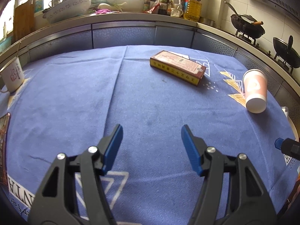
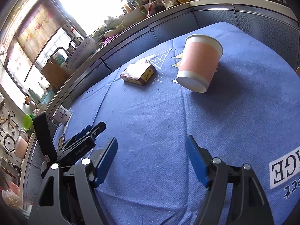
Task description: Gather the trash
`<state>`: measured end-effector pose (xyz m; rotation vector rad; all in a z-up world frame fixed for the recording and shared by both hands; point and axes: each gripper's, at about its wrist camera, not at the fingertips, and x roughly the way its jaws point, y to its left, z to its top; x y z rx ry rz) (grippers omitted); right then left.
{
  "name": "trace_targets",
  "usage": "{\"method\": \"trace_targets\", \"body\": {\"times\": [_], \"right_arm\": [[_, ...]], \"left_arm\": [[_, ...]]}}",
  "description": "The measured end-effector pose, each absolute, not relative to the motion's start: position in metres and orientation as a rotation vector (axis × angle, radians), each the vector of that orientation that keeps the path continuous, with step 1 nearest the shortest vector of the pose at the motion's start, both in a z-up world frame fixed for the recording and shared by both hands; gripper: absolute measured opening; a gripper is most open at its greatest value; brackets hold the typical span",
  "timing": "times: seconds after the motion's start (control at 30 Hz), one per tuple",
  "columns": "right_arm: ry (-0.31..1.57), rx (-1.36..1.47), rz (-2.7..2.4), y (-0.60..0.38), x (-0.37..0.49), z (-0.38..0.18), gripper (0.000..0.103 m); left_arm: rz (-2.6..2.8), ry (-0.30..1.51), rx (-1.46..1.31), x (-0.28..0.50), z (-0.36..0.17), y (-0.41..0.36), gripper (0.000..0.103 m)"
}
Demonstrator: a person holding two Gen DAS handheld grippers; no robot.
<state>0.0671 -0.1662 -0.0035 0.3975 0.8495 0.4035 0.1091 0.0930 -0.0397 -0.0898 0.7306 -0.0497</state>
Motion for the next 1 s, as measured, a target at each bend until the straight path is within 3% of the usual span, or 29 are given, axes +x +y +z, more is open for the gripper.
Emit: {"method": "trace_targets", "body": {"times": [1.0], "right_arm": [[0.802, 0.427, 0.223, -0.195, 0.077, -0.011, 0.073]], "left_arm": [[-0.072, 0.690, -0.141, 0.102, -0.037, 0.101, 0.062]]}}
